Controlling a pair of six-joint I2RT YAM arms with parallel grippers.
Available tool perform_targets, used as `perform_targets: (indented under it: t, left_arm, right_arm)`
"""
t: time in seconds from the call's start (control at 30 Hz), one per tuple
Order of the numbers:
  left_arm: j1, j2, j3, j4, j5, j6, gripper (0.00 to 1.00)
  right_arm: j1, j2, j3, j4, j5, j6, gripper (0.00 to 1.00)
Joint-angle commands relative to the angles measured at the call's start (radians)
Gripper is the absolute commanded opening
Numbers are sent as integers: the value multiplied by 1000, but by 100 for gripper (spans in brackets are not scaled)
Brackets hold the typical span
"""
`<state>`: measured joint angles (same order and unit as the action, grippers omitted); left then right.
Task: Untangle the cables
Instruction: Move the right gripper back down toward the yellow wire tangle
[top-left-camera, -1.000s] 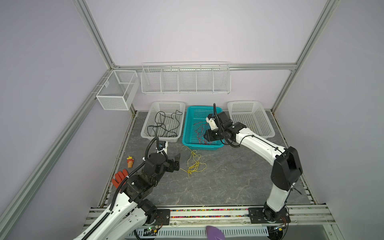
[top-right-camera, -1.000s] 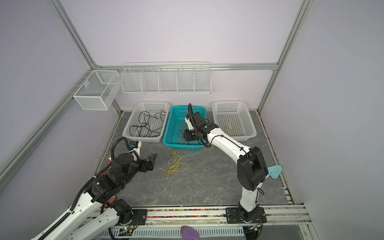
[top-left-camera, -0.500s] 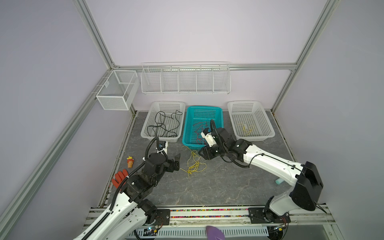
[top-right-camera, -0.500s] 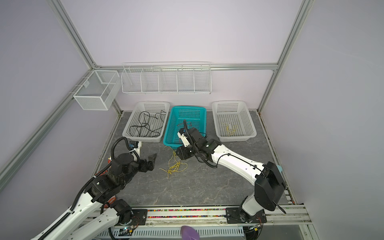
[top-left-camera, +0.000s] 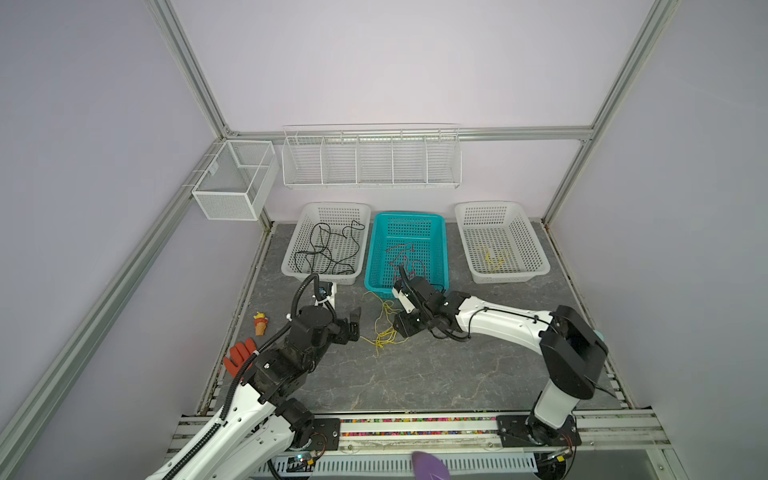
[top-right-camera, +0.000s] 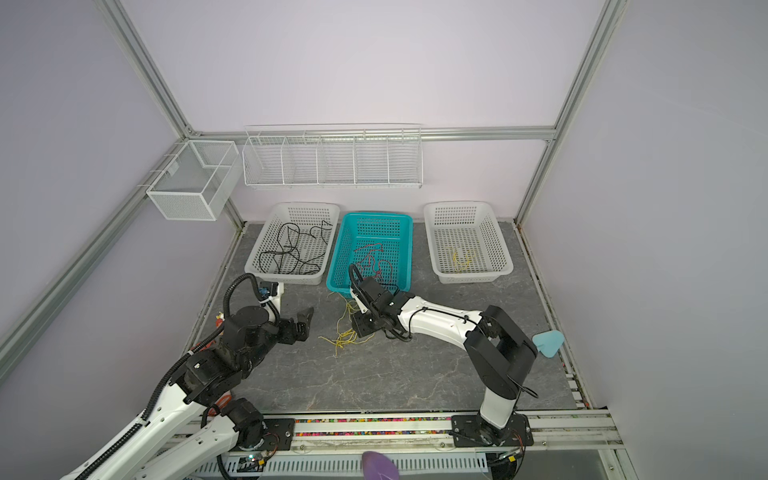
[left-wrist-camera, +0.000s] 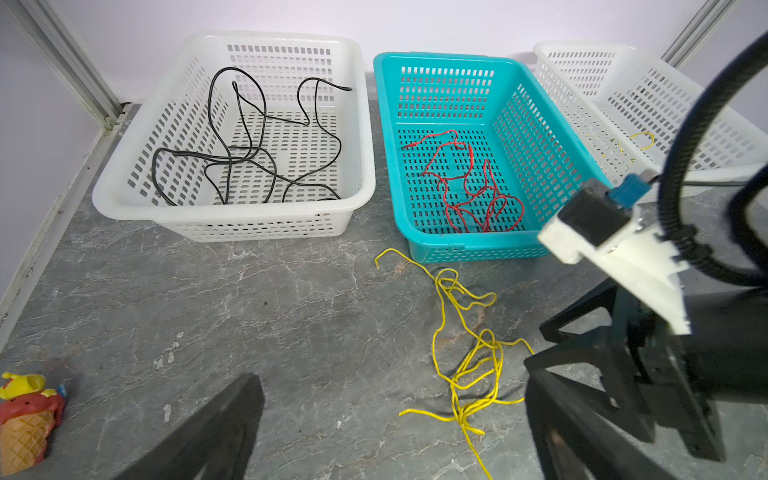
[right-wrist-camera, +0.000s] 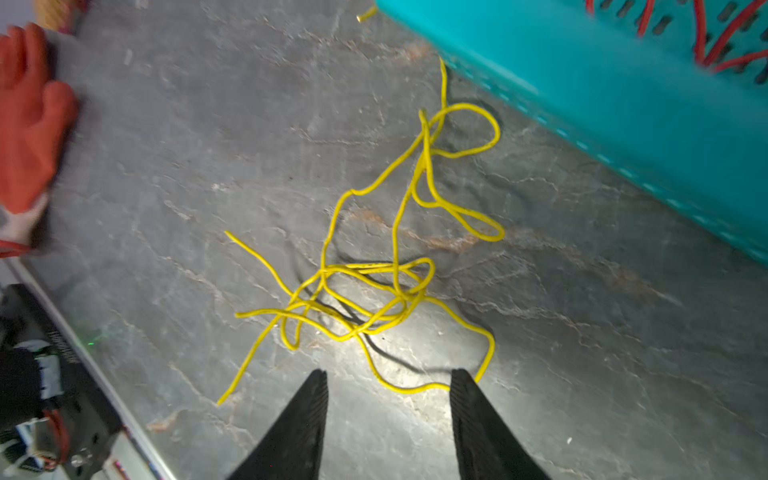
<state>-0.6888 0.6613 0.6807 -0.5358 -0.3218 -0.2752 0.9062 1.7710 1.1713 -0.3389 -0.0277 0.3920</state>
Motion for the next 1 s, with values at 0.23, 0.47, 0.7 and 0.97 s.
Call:
perform_targets:
  t: [0.23, 0.47, 0.7, 0.97]
  left_arm:
    - [5, 3, -4, 2, -5, 19, 99]
    - [5, 1, -3, -1, -4, 19, 99]
    - [5, -3, -3, -1, -1, 19, 99]
    - [5, -7, -3, -1, 1, 19, 99]
  right_arm:
    - [6, 37, -35, 0, 101, 42, 47]
    - [11, 76, -39, -16, 139, 148, 45]
    - [14, 118, -25, -29, 160, 191, 40]
    - [14, 122, -51, -26, 195, 220, 38]
